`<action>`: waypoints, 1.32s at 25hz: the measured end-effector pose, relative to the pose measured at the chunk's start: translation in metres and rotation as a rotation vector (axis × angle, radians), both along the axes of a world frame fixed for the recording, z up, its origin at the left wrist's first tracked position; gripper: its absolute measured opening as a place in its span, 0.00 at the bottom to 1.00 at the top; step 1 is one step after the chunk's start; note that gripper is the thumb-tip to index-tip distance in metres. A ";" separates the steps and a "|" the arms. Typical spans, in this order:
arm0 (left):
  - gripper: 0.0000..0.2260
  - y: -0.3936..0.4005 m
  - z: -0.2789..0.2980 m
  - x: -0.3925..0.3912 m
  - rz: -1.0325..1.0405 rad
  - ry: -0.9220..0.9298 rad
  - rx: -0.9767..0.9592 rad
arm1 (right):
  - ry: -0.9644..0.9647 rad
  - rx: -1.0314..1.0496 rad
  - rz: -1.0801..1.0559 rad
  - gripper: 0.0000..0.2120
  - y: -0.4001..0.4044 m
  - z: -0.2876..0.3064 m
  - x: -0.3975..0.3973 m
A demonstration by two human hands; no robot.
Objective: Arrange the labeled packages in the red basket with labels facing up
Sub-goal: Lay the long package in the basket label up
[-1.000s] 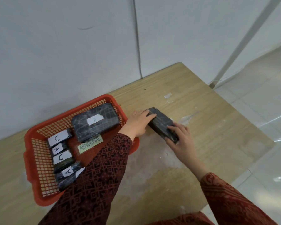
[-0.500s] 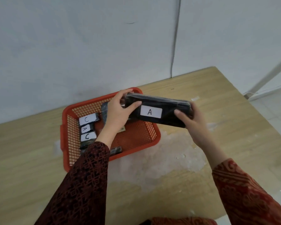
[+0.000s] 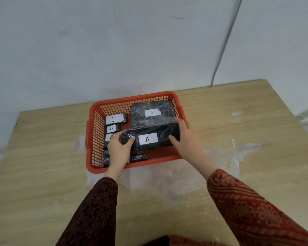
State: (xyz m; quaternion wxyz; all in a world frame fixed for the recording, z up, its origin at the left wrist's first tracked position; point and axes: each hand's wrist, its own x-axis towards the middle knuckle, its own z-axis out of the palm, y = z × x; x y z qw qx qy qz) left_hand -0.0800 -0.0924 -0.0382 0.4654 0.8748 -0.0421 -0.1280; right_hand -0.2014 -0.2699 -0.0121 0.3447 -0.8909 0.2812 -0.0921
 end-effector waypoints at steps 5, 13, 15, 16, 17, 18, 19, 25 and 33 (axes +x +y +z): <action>0.24 -0.001 -0.010 0.001 -0.122 -0.087 0.182 | 0.266 -0.252 0.141 0.27 0.018 -0.017 -0.004; 0.16 0.001 -0.007 -0.006 -0.081 -0.127 0.101 | 0.298 -0.232 0.100 0.24 0.026 -0.023 -0.003; 0.15 0.001 -0.009 -0.005 -0.092 -0.122 0.100 | 0.308 -0.263 0.106 0.22 0.027 -0.023 -0.005; 0.15 0.001 -0.009 -0.004 -0.099 -0.110 0.102 | 0.324 -0.274 0.113 0.22 0.027 -0.024 -0.005; 0.16 0.000 -0.009 -0.003 -0.105 -0.099 0.106 | 0.339 -0.281 0.119 0.22 0.027 -0.024 -0.004; 0.18 -0.001 -0.009 -0.003 -0.113 -0.093 0.118 | 0.355 -0.283 0.122 0.22 0.027 -0.023 -0.002; 0.20 -0.002 -0.009 -0.003 -0.123 -0.097 0.141 | 0.371 -0.281 0.124 0.22 0.027 -0.023 -0.001; 0.26 -0.005 -0.010 -0.005 -0.182 -0.121 0.250 | 0.456 -0.233 0.172 0.24 0.024 -0.022 0.001; 0.20 -0.006 -0.014 -0.004 -0.236 -0.099 0.300 | 0.519 -0.297 0.335 0.26 0.029 -0.016 0.008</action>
